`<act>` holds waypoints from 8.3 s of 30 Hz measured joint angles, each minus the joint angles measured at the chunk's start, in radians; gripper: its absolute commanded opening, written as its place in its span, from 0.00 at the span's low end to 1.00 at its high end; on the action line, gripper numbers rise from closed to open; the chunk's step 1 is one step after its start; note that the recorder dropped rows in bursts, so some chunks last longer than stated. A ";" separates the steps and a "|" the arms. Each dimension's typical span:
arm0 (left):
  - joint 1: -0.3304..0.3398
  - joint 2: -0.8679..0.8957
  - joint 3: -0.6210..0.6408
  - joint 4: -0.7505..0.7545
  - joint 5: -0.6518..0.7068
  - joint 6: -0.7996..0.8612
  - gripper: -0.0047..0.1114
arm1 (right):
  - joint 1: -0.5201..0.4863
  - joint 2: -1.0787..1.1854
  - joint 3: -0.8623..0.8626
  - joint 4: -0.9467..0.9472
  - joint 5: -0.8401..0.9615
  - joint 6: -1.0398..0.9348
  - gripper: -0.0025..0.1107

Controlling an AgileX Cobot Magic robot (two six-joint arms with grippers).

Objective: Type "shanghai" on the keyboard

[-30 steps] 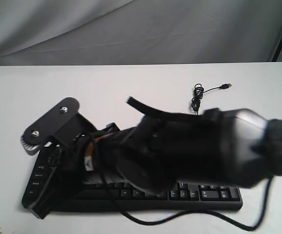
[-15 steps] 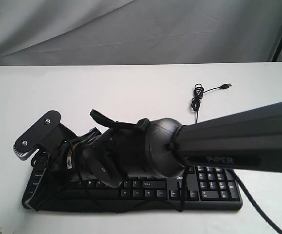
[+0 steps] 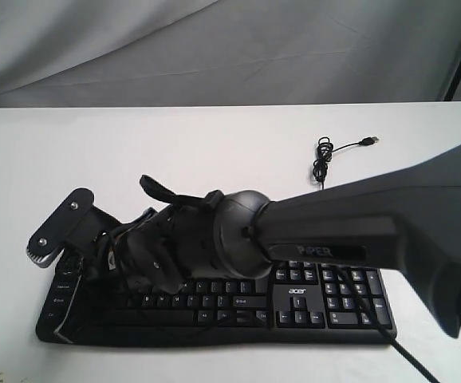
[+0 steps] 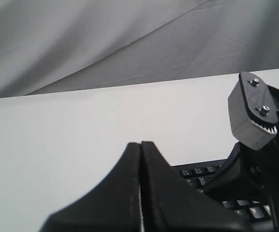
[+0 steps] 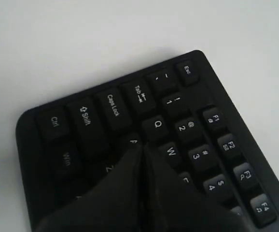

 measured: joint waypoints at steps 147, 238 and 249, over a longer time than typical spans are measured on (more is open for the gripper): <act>0.000 0.000 0.000 0.000 0.000 0.000 0.04 | -0.031 -0.114 0.162 0.038 -0.112 -0.111 0.02; 0.000 0.000 0.000 0.000 0.000 0.000 0.04 | -0.070 -0.198 0.398 0.039 -0.176 -0.114 0.02; 0.000 0.000 0.000 0.000 0.000 0.000 0.04 | -0.059 -0.173 0.398 0.032 -0.196 -0.127 0.02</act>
